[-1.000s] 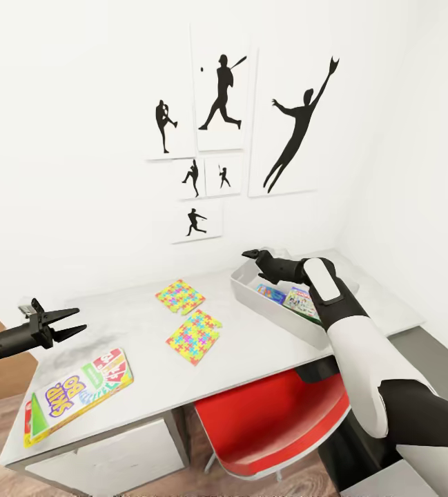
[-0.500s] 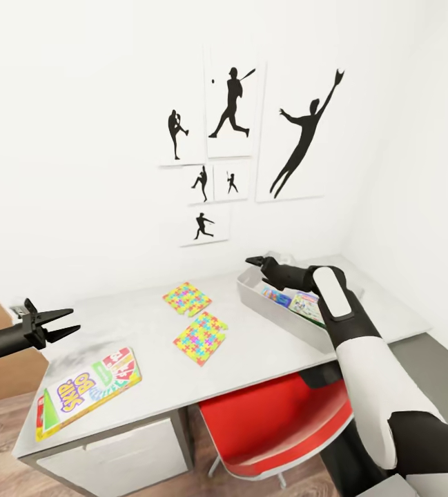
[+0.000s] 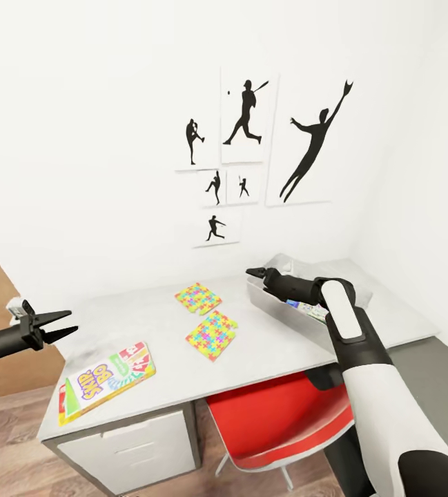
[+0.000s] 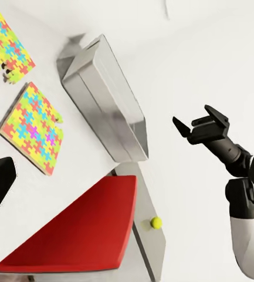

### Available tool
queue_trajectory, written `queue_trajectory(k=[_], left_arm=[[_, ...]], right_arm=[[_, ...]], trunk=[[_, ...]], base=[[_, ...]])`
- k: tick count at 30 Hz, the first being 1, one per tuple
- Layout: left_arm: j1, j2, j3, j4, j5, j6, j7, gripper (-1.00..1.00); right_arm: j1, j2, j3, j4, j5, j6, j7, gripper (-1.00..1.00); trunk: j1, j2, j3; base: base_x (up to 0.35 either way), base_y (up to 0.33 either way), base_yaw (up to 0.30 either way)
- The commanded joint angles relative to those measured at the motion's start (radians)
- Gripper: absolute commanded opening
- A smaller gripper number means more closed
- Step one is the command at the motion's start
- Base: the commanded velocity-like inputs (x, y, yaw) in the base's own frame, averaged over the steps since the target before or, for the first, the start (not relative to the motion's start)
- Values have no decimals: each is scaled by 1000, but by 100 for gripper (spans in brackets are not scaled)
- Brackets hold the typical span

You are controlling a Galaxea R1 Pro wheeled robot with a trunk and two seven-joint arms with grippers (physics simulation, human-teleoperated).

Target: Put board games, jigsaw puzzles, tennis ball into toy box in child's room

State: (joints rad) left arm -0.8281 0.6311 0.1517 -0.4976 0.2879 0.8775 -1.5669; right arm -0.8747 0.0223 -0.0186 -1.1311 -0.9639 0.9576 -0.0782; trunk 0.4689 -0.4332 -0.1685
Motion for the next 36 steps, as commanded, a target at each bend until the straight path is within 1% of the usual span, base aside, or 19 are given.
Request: queue_trajectory(k=[1, 9, 16, 17, 19, 20, 24, 28, 36], left_arm=[[-1, 0, -1, 1, -1, 8, -4, 100], [0, 1, 0, 6, -2, 1, -4, 100], [1, 1, -1, 7, -2, 0, -4, 100], [1, 2, 0, 7, -2, 0, -4, 100], [2, 14, -1, 7, -2, 0, -4, 100], [2, 21, -1, 8, -2, 0, -4, 100], [3, 33, -1, 8, -3, 1, -4, 100], [3, 35, -1, 8, -4, 2, -4, 100], [3, 37, -2, 9, -10, 2, -4, 100]], right_arm=[[1, 1, -2, -1, -9, 5, -8, 100], [27, 1, -5, 0, -9, 1, -9, 100], [30, 1, -6, 1, -9, -2, -10, 100], [31, 1, -6, 1, -9, -1, -10, 100], [31, 1, -6, 2, -10, -1, -10, 100], [31, 1, -6, 2, -10, -1, -9, 100], [31, 1, -6, 4, -10, -2, -9, 100], [32, 1, -5, 5, -9, -2, -10, 100], [33, 2, 0, 0, -6, -3, -13, 100]], trunk=[[0, -2, 0], [0, -2, 11], [0, -2, 13], [0, -2, 13], [0, -2, 13], [-3, 5, 17], [-19, 33, 29], [-19, 33, 29], [-19, 33, 29]], base=[[-115, 80, 78], [-183, 141, 82], [-50, 40, 89], [-11, 9, 214], [-6, 5, 246], [-3, 2, 264], [-1, 1, 275], [0, 0, 221], [0, 0, 34]])
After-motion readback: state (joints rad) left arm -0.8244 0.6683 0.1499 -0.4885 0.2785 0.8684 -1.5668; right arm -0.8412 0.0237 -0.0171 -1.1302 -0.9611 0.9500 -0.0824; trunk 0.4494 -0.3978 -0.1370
